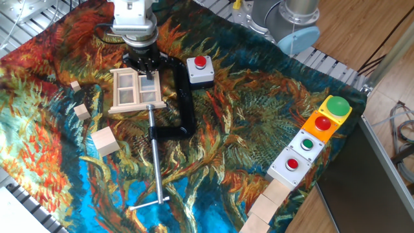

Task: Close a sliding window

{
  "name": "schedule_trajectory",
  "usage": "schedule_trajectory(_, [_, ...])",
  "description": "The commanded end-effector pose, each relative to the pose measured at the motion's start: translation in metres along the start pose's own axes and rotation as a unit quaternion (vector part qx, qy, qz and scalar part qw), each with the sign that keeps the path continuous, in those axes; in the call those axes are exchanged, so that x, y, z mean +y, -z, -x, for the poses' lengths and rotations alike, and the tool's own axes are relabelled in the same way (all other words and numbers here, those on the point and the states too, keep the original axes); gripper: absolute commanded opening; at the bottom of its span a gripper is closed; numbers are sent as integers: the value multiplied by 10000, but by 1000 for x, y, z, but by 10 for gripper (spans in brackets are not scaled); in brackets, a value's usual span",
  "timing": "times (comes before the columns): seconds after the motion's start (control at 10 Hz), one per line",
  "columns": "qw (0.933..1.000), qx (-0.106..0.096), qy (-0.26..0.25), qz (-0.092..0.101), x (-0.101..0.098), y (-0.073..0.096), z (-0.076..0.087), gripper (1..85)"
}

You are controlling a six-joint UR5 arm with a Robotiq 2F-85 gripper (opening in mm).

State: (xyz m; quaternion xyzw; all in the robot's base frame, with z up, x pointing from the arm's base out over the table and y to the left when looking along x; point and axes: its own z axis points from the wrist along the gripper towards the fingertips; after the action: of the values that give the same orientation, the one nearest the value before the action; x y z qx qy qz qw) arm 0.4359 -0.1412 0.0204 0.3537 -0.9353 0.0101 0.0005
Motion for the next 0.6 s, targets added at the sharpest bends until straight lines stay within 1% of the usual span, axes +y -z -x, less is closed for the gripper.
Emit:
schedule_trajectory(0.0, [10000, -91, -14, -13, 0, 3, 6, 13])
schedule_trajectory(0.2, [9999, -148, 48, -64, -5, 2, 15, 13])
schedule_trajectory(0.3, [9998, -173, 62, -36, -7, 0, 19, 13])
schedule_trajectory(0.5, [9998, -184, 78, -46, -9, -1, 21, 13])
